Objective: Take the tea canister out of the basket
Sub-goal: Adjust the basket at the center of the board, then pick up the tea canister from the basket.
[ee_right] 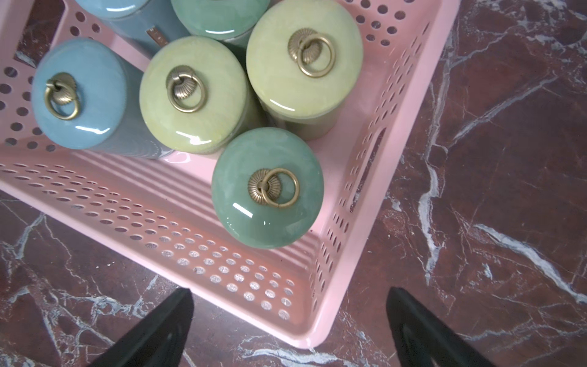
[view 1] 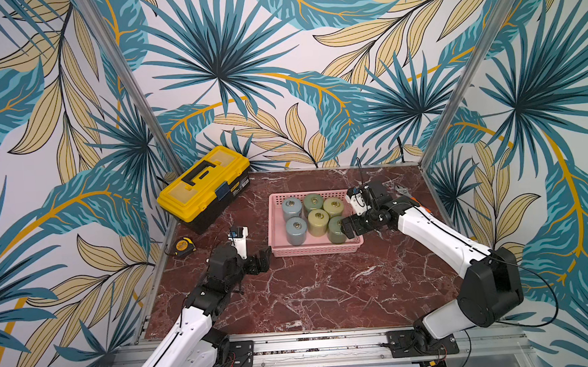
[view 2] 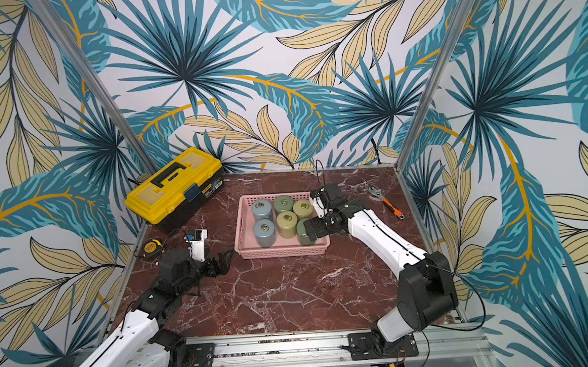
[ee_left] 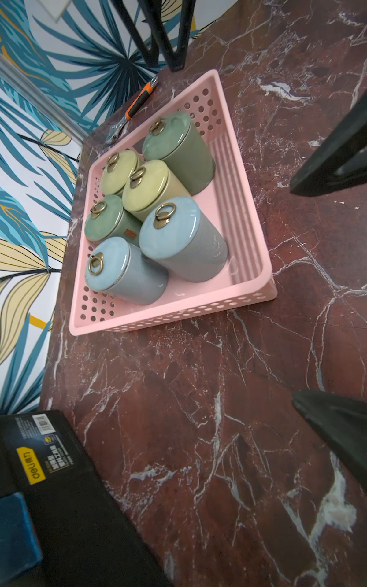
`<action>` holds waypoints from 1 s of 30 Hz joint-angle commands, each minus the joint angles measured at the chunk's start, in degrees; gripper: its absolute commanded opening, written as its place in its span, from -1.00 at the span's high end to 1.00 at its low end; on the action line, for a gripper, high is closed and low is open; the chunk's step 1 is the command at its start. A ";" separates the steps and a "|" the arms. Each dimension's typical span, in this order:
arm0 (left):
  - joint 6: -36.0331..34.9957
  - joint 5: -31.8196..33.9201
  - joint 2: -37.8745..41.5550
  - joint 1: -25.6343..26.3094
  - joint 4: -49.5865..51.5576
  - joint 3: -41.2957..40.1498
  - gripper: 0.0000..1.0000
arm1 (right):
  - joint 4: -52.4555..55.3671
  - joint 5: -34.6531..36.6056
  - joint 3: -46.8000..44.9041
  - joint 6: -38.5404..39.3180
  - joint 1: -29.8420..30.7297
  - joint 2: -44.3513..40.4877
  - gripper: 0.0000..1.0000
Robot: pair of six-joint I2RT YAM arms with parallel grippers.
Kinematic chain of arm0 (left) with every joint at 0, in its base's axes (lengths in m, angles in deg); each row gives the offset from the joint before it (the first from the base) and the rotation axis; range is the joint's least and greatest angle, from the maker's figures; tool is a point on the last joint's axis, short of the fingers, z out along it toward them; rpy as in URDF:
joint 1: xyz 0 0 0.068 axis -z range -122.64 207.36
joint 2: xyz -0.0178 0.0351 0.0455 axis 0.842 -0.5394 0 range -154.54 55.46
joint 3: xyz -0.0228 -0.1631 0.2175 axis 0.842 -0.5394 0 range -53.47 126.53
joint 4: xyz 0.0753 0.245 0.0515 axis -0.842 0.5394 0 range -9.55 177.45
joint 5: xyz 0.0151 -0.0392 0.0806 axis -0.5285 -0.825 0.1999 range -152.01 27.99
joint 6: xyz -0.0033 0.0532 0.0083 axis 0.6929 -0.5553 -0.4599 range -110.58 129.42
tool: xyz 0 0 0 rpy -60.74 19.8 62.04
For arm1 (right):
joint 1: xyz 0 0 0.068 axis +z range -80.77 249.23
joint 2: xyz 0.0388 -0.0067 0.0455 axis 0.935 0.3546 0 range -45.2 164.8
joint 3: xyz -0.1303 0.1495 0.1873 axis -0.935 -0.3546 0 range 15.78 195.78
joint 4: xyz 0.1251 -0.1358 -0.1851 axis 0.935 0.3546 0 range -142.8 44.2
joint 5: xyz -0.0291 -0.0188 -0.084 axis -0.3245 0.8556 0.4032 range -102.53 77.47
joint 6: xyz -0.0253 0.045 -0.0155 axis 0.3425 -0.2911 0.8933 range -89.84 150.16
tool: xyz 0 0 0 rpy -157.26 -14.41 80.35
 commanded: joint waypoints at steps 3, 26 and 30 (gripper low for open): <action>-2.32 -2.21 4.91 -0.30 -9.90 -6.24 -1.00 | 2.40 0.37 3.19 3.74 1.09 3.80 -0.98; -1.58 -0.80 7.28 -0.34 -16.59 -10.97 -1.00 | 1.93 2.19 11.84 3.81 3.20 16.28 -0.99; -1.57 -0.86 7.30 -0.26 -16.63 -10.97 -1.00 | 1.78 3.05 12.47 3.59 3.31 17.58 -0.99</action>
